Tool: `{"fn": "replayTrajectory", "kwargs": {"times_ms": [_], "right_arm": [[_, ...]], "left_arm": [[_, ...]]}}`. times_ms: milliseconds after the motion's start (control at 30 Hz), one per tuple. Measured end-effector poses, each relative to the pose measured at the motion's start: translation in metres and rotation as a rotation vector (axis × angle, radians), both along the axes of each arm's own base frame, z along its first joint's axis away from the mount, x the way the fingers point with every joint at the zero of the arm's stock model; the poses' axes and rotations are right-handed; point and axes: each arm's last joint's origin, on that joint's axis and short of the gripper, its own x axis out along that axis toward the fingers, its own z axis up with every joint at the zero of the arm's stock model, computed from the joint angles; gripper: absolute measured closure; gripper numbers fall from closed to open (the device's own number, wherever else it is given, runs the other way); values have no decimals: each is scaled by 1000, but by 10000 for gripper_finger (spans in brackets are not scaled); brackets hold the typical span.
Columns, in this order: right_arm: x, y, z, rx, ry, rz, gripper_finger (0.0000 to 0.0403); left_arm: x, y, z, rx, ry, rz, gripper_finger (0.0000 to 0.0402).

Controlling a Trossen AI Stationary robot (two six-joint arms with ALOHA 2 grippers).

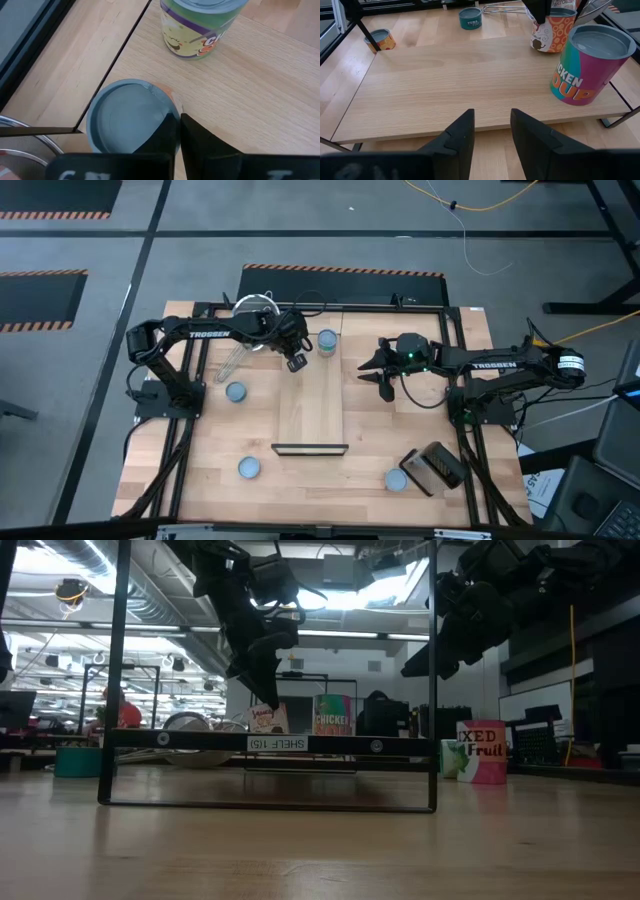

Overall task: Pick and place cans onto a shelf
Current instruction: Put the canned saucy os on the shelf, then put the canned diced tomatoes on the shelf

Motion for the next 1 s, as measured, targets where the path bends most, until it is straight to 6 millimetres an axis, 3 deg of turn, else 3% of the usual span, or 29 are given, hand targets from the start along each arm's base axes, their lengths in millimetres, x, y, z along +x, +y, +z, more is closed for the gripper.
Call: {"fn": "replayTrajectory", "kwargs": {"times_ms": [400, 1000], "right_arm": [[0, 0, 0, 0, 0, 0, 271], [0, 0, 0, 0, 0, 0, 271]], "left_arm": [[0, 0, 0, 0, -1, 0, 392], [4, 2, 3, 28, -48, -1, 349]]}}
